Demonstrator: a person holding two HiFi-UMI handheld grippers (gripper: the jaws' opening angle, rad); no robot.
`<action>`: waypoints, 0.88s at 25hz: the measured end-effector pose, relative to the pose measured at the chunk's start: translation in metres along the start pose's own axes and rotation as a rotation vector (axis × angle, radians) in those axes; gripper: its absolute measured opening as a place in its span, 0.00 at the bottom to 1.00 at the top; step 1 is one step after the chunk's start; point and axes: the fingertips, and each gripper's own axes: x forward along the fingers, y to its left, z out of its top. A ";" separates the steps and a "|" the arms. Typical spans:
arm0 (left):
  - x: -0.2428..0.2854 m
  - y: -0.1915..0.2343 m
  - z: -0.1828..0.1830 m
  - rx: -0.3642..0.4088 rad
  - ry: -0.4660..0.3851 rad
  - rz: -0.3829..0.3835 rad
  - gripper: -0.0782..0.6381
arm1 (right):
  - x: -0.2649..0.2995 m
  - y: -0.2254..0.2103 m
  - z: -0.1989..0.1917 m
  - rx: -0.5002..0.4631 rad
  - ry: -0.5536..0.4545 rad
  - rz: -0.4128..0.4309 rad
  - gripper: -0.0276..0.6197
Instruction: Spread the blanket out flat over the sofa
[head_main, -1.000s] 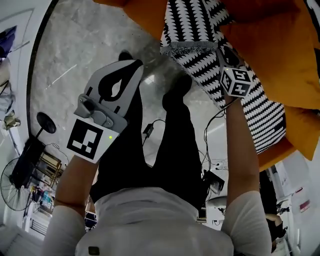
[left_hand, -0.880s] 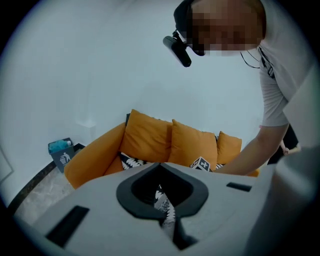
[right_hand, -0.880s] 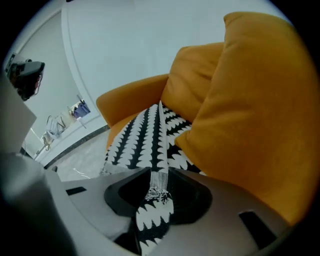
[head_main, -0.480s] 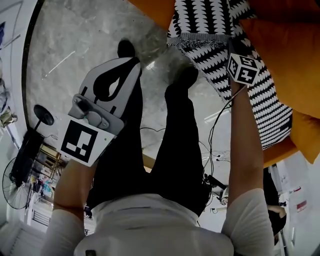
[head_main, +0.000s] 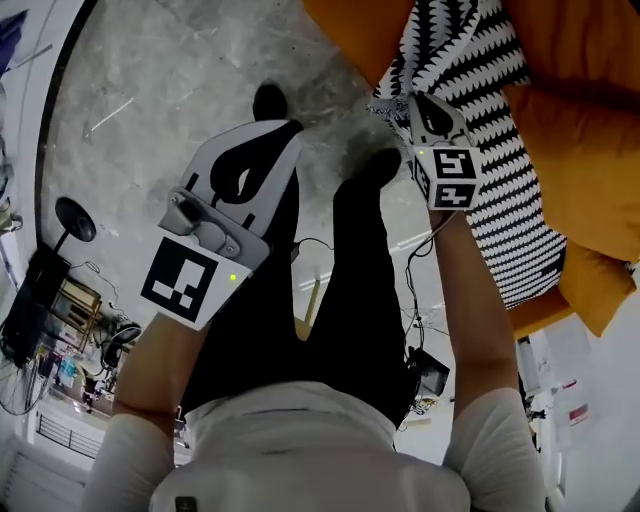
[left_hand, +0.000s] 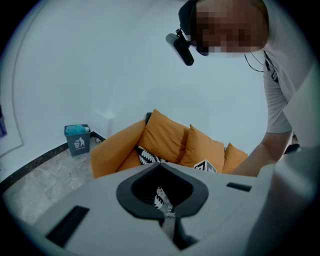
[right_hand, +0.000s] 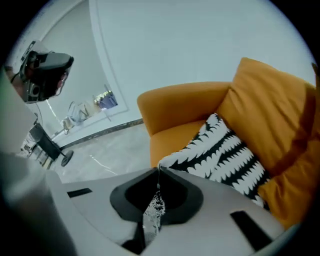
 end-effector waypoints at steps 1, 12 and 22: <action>-0.005 0.010 0.003 -0.009 -0.005 0.005 0.12 | 0.009 0.019 0.015 -0.017 -0.004 0.028 0.09; -0.065 0.018 -0.042 -0.043 -0.029 0.058 0.12 | 0.101 0.128 0.037 -0.171 0.025 0.104 0.09; -0.077 0.064 -0.058 -0.099 -0.052 0.073 0.12 | 0.212 0.091 0.012 -0.302 0.306 -0.058 0.09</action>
